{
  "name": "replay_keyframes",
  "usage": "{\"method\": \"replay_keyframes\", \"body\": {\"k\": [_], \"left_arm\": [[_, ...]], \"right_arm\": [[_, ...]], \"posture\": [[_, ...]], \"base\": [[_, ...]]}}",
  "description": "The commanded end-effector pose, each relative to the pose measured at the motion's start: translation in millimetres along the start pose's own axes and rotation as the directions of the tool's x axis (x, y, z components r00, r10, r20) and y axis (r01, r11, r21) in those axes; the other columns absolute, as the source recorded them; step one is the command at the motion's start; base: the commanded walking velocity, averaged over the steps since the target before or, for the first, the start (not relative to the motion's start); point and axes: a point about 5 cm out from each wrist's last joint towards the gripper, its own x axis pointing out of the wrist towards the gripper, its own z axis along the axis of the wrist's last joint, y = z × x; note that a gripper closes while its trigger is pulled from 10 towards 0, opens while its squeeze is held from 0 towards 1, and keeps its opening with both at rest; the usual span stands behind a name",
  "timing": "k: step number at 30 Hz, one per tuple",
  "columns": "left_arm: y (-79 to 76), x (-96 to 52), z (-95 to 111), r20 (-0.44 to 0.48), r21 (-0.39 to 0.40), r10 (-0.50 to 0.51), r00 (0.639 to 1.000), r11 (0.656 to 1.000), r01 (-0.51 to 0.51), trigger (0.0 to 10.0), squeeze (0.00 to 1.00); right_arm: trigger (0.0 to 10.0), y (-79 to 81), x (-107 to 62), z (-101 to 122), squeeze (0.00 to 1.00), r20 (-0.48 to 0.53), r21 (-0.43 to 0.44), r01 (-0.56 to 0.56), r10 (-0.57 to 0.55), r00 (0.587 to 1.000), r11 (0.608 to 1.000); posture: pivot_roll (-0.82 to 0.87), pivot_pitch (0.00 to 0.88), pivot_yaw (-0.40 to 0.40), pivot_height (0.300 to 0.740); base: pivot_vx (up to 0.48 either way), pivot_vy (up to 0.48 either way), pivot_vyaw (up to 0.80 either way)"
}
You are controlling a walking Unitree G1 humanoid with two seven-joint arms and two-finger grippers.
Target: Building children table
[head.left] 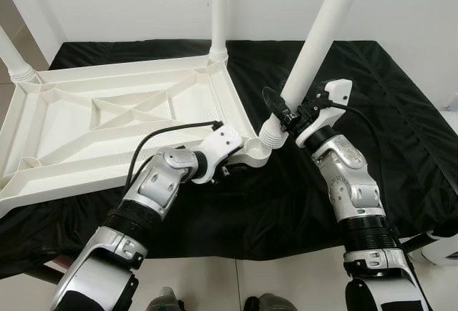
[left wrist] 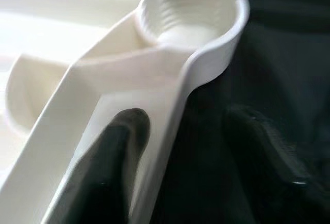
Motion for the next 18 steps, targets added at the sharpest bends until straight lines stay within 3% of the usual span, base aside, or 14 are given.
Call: {"method": "replay_keyframes", "body": {"k": [1, 2, 4, 5, 9, 10, 11, 12, 13, 15, 16, 17, 18], "left_arm": [[13.1, -5.4, -17.3, -0.065, -0.038, 0.215, 0.974, 0.975, -0.218, 3.3, 0.00], [16.2, -7.6, -21.3, -0.080, -0.050, 0.236, 0.969, 0.969, -0.240, 1.5, 0.00], [18.2, -9.0, -24.0, -0.091, -0.059, 0.249, 0.964, 0.965, -0.255, 1.5, 0.00], [18.5, -10.2, -25.5, -0.093, -0.056, 0.250, 0.964, 0.965, -0.255, 0.0, 0.00], [20.3, -11.0, -28.4, -0.109, -0.048, 0.271, 0.956, 0.960, -0.277, 0.0, 0.00], [20.2, -11.3, -29.0, -0.112, -0.045, 0.268, 0.957, 0.961, -0.274, 3.1, 0.00], [20.2, -11.3, -29.0, -0.112, -0.045, 0.268, 0.957, 0.961, -0.274, 3.1, 0.00], [19.9, -11.5, -29.0, -0.112, -0.046, 0.263, 0.958, 0.962, -0.269, 10.0, 0.00], [20.0, -12.3, -27.8, -0.104, -0.052, 0.260, 0.960, 0.962, -0.266, 3.9, 0.00], [20.0, -12.3, -27.8, -0.104, -0.052, 0.260, 0.960, 0.962, -0.266, 3.9, 0.00], [20.3, -12.8, -26.6, -0.099, -0.045, 0.260, 0.961, 0.963, -0.265, 0.0, 0.00], [20.3, -12.8, -26.6, -0.099, -0.045, 0.260, 0.961, 0.963, -0.265, 0.0, 0.00], [20.9, -13.2, -26.0, -0.101, -0.035, 0.264, 0.959, 0.963, -0.268, 6.2, 0.00]], "right_arm": [[10.0, -1.9, -1.6, 4.4, 0.00, 0.013, -0.005, 0.006, -0.006, 1.000, 1.000], [10.0, -1.7, -1.5, 4.5, 0.00, 0.014, -0.005, 0.005, -0.005, 1.000, 1.000], [10.0, -1.7, -1.3, 4.6, 0.00, 0.015, -0.004, 0.004, -0.004, 1.000, 1.000], [10.0, -1.4, -1.1, 4.6, 0.00, 0.016, -0.003, 0.002, -0.002, 1.000, 1.000], [10.0, -0.3, -0.5, 4.3, 0.00, 0.018, 0.003, -0.005, 0.005, 1.000, 1.000], [10.0, 0.4, -0.1, 4.3, 0.00, 0.021, 0.007, -0.008, 0.008, 1.000, 1.000], [10.0, 0.4, -0.1, 4.3, 0.00, 0.021, 0.007, -0.008, 0.008, 1.000, 1.000], [10.0, 1.4, 0.2, 4.0, 0.00, 0.025, 0.011, -0.011, 0.011, 1.000, 1.000], [10.0, 2.7, 0.8, 3.3, 0.00, 0.028, 0.016, -0.012, 0.012, 1.000, 1.000], [10.0, 2.7, 0.8, 3.3, 0.00, 0.028, 0.016, -0.012, 0.012, 1.000, 1.000], [10.0, 4.0, 1.4, 3.0, 0.00, 0.033, 0.018, -0.013, 0.013, 0.999, 1.000], [10.0, 4.0, 1.4, 3.0, 0.00, 0.033, 0.018, -0.013, 0.013, 0.999, 1.000], [10.0, 5.4, 2.1, 2.6, 0.00, 0.038, 0.019, -0.014, 0.013, 0.999, 1.000]], "posture": [[-0.04, 0.028, -0.028, 0.740], [-0.04, 0.027, -0.028, 0.740], [-0.04, 0.027, -0.028, 0.740], [-0.03, 0.026, -0.028, 0.740], [-0.03, 0.025, -0.027, 0.740], [-0.03, 0.024, -0.027, 0.740], [-0.03, 0.024, -0.027, 0.740], [-0.02, 0.022, -0.026, 0.740], [-0.02, 0.021, -0.028, 0.740], [-0.02, 0.021, -0.028, 0.740], [-0.02, 0.020, -0.029, 0.740], [-0.02, 0.020, -0.029, 0.740], [-0.02, 0.019, -0.029, 0.740]], "base": [[0.000, 0.000, 0.00], [0.000, 0.000, 0.00], [0.000, 0.000, 0.00], [0.000, 0.000, 0.00], [0.000, 0.000, 0.00], [0.000, 0.000, 0.00], [0.000, 0.000, 0.00], [0.000, 0.000, 0.00], [0.000, 0.000, 0.00], [0.000, 0.000, 0.00], [0.000, 0.000, 0.00], [0.000, 0.000, 0.00], [0.000, 0.000, 0.00]]}}
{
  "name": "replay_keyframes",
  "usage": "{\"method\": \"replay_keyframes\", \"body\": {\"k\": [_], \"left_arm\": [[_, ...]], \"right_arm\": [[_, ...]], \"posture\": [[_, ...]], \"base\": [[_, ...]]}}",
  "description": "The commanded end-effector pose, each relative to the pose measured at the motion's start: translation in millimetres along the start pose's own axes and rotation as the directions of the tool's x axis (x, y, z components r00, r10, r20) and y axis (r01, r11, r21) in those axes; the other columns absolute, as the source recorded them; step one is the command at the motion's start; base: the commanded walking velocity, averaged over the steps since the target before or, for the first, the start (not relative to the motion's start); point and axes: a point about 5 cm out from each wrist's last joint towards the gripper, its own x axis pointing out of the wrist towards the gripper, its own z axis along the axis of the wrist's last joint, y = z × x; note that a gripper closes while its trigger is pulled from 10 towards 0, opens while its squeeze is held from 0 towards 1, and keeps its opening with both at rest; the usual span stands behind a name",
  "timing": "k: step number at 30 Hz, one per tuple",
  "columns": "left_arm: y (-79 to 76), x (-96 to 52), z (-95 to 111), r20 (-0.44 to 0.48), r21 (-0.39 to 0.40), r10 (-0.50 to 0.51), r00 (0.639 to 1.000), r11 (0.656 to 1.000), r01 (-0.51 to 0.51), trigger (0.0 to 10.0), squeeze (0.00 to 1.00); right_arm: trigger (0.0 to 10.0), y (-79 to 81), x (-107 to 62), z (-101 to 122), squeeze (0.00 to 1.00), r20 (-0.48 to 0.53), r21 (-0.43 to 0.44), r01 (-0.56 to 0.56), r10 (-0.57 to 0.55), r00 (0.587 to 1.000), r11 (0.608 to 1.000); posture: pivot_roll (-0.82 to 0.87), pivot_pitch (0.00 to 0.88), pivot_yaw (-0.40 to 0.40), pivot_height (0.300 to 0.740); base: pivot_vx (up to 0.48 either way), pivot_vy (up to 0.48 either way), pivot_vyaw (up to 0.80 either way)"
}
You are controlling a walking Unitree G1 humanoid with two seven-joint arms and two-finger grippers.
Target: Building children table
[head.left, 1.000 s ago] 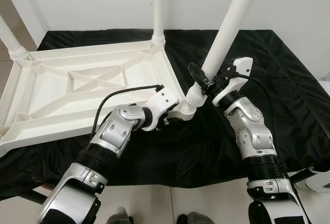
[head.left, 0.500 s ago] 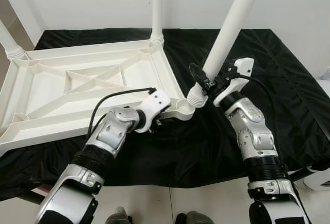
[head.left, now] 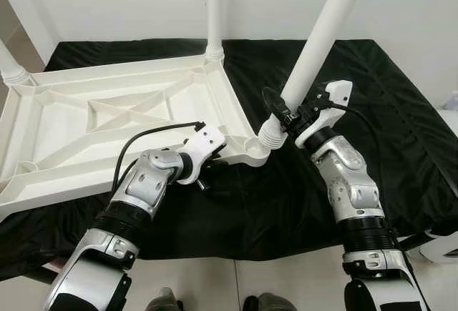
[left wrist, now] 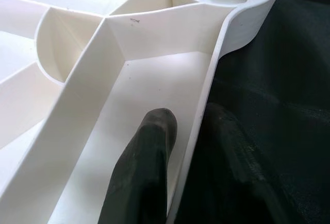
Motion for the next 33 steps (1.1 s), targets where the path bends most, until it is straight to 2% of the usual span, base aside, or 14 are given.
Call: {"method": "replay_keyframes", "body": {"k": [1, 8, 19, 29, 33], "left_arm": [[8.9, -2.3, -11.8, -0.042, -0.010, 0.204, 0.978, 0.979, -0.205, 10.0, 0.00], [2.5, -2.3, -5.3, -0.016, -0.003, 0.167, 0.986, 0.986, -0.167, 10.0, 0.00], [-20.7, -4.0, 15.0, 0.073, 0.035, 0.056, 0.996, 0.998, -0.058, 10.0, 0.00], [-25.8, -8.3, 16.8, 0.082, 0.055, 0.039, 0.996, 0.998, -0.043, 10.0, 0.00], [-27.1, -12.2, 16.7, 0.083, 0.059, 0.035, 0.996, 0.997, -0.040, 10.0, 0.00]], "right_arm": [[10.0, 4.2, 1.8, 1.9, 0.00, 0.028, -0.001, -0.011, 0.011, 1.000, 1.000], [10.0, 7.2, 2.1, -6.0, 0.00, 0.032, 0.017, -0.010, 0.010, 0.999, 1.000], [10.0, 11.8, 5.5, -29.4, 0.00, 0.022, 0.095, -0.023, 0.021, 1.000, 0.995], [10.0, 9.8, 7.8, -37.9, 0.00, -0.008, 0.086, -0.018, 0.018, 1.000, 0.996], [10.0, 5.0, 5.4, -40.1, 0.00, -0.042, 0.052, -0.002, 0.005, 0.999, 0.999]], "posture": [[-0.02, 0.017, -0.029, 0.740], [-0.02, 0.014, -0.028, 0.740], [0.00, 0.000, -0.043, 0.740], [0.02, 0.000, -0.049, 0.740], [0.02, 0.000, -0.055, 0.740]], "base": [[0.000, 0.000, 0.00], [0.000, 0.000, 0.00], [0.000, 0.000, 0.00], [0.000, 0.000, 0.00], [0.000, 0.000, 0.00]]}}
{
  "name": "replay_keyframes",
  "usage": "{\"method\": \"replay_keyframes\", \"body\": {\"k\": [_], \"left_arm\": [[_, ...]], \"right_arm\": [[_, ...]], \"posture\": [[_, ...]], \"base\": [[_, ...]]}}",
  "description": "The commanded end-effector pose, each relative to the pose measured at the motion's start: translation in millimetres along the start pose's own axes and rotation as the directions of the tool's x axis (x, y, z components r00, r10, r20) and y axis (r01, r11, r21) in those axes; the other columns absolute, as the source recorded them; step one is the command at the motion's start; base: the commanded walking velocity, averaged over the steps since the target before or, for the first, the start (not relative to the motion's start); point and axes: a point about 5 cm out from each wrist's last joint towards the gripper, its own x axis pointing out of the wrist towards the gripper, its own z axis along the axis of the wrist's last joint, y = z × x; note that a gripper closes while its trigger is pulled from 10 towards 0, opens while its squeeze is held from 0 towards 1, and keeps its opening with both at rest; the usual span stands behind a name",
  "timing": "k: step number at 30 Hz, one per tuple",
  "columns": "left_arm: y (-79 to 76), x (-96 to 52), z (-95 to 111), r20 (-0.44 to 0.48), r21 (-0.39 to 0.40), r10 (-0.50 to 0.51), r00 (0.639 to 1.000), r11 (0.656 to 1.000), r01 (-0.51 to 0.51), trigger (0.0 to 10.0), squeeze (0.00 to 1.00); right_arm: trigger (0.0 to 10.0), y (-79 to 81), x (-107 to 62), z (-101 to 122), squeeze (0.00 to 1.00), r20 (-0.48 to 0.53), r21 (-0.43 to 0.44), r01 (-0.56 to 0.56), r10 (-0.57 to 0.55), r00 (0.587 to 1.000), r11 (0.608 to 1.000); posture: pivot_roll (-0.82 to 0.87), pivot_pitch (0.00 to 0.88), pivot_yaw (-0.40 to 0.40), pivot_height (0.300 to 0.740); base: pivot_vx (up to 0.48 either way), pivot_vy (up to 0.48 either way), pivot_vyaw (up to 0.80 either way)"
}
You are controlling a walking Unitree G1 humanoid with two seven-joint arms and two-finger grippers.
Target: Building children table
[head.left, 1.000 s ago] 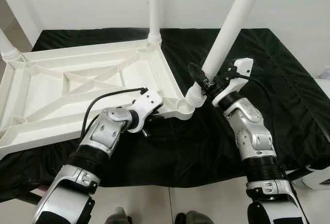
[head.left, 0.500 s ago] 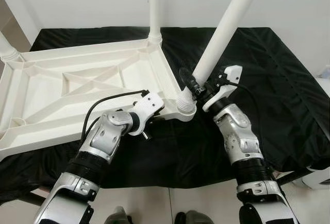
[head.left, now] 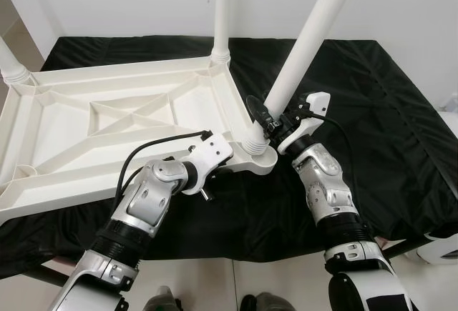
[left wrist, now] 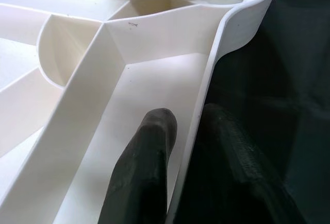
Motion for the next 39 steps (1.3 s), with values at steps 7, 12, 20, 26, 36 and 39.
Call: {"method": "replay_keyframes", "body": {"k": [7, 12, 20, 26, 36, 39], "left_arm": [[4.3, -4.9, 9.7, 0.039, 0.017, 0.065, 0.997, 0.998, -0.066, 10.0, 0.00], [6.9, -5.4, 11.0, 0.036, 0.024, 0.074, 0.997, 0.997, -0.075, 10.0, 0.00], [9.5, -5.3, 15.3, 0.041, 0.034, 0.081, 0.996, 0.996, -0.082, 10.0, 0.00], [10.0, -4.8, 16.8, 0.045, 0.036, 0.084, 0.995, 0.996, -0.086, 10.0, 0.00], [10.4, -5.3, 17.7, 0.047, 0.034, 0.089, 0.995, 0.995, -0.091, 10.0, 0.00], [10.7, -5.8, 17.7, 0.048, 0.031, 0.093, 0.995, 0.995, -0.094, 10.0, 0.00]], "right_arm": [[10.0, -4.8, -9.9, -1.4, 0.00, -0.026, 0.000, 0.008, -0.008, 1.000, 1.000], [10.0, -4.4, -18.1, -0.2, 0.00, -0.022, 0.000, -0.004, 0.004, 1.000, 1.000], [10.0, 0.2, -28.6, -4.6, 0.00, -0.045, 0.051, -0.012, 0.014, 0.999, 0.999], [10.0, 0.1, -31.8, -5.9, 0.00, -0.053, 0.088, 0.011, -0.007, 0.999, 0.996], [10.0, -6.0, -32.3, -13.8, 0.00, -0.127, -0.018, 0.064, -0.066, 0.990, 0.998], [10.0, -2.8, -28.8, -16.8, 0.00, -0.170, -0.099, 0.052, -0.068, 0.983, 0.994]], "posture": [[0.02, 0.000, -0.057, 0.740], [0.01, 0.000, -0.054, 0.740], [0.01, 0.000, -0.053, 0.740], [0.00, 0.009, -0.050, 0.740], [0.00, 0.022, -0.051, 0.740], [0.01, 0.022, -0.055, 0.740]], "base": [[0.000, 0.000, 0.00], [0.000, 0.000, 0.00], [0.000, 0.000, 0.00], [0.000, 0.000, 0.00], [0.000, 0.000, 0.00], [0.000, 0.000, 0.00]]}}
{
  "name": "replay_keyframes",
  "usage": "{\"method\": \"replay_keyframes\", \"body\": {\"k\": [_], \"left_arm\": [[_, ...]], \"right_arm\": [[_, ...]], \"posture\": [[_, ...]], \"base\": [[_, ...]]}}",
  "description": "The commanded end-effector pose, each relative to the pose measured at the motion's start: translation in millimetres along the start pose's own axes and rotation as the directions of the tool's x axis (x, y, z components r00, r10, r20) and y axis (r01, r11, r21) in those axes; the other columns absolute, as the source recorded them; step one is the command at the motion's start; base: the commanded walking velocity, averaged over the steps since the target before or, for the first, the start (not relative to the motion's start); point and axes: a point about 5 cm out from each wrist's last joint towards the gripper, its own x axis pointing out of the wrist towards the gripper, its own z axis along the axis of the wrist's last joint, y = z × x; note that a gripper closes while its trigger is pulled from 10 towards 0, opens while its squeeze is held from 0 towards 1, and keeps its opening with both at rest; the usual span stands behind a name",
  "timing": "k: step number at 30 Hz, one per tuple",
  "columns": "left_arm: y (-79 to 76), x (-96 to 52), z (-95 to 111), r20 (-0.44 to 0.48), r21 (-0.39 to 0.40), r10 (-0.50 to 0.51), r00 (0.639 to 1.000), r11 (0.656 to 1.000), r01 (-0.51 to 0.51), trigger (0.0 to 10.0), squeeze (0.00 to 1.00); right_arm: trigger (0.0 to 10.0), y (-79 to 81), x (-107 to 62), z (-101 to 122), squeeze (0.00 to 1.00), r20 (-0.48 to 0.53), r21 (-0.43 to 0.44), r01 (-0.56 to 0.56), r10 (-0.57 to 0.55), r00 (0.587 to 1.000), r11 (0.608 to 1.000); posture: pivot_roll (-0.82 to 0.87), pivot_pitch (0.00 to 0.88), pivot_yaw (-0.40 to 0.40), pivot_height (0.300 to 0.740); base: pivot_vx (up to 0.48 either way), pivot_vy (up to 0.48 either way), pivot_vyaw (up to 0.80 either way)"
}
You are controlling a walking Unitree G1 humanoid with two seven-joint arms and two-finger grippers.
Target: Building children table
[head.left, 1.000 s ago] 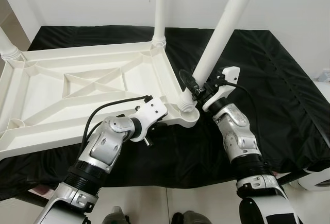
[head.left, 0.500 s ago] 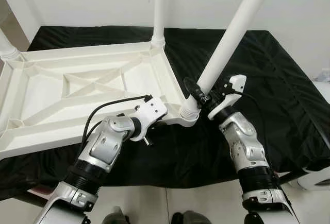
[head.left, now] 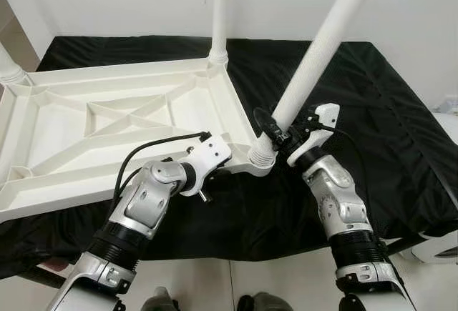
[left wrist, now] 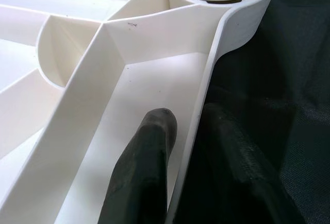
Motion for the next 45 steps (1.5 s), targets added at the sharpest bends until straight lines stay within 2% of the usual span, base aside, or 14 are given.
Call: {"method": "replay_keyframes", "body": {"k": [1, 8, 16, 28, 36, 45], "left_arm": [[9.3, -4.1, 17.8, 0.066, 0.028, 0.087, 0.994, 0.996, -0.089, 10.0, 0.00], [11.1, -5.6, 18.2, 0.069, 0.023, 0.095, 0.993, 0.995, -0.097, 10.0, 0.00], [12.0, -5.5, 18.7, 0.070, 0.026, 0.096, 0.993, 0.995, -0.098, 10.0, 0.00], [11.4, -6.2, 20.0, 0.076, 0.022, 0.095, 0.992, 0.995, -0.097, 10.0, 0.00], [11.7, -6.3, 20.1, 0.077, 0.021, 0.097, 0.992, 0.995, -0.099, 10.0, 0.00], [12.2, -6.8, 20.1, 0.077, 0.024, 0.098, 0.992, 0.995, -0.100, 10.0, 0.00]], "right_arm": [[10.0, -6.3, -8.3, -18.4, 0.00, -0.109, -0.033, 0.046, -0.050, 0.993, 0.998], [10.0, -3.9, -9.4, -21.4, 0.00, -0.135, -0.079, 0.027, -0.038, 0.990, 0.996], [10.0, -0.6, -15.2, -27.6, 0.00, -0.143, -0.074, 0.024, -0.035, 0.989, 0.997], [10.0, 20.4, -23.6, -34.2, 0.00, -0.148, -0.064, -0.088, 0.078, 0.986, 0.994], [10.0, 22.6, -25.7, -34.8, 0.00, -0.151, -0.080, -0.112, 0.099, 0.984, 0.990], [10.0, 13.5, -22.4, -37.6, 0.00, -0.182, -0.046, -0.041, 0.032, 0.983, 0.998]], "posture": [[0.01, 0.022, -0.055, 0.740], [0.01, 0.023, -0.055, 0.740], [0.00, 0.028, -0.054, 0.740], [0.00, 0.034, -0.053, 0.740], [0.00, 0.037, -0.054, 0.740], [0.00, 0.038, -0.050, 0.740]], "base": [[0.000, 0.000, 0.00], [0.000, 0.000, 0.00], [0.000, 0.000, 0.00], [0.000, 0.000, 0.00], [0.000, 0.000, 0.00], [0.000, 0.000, 0.00]]}}
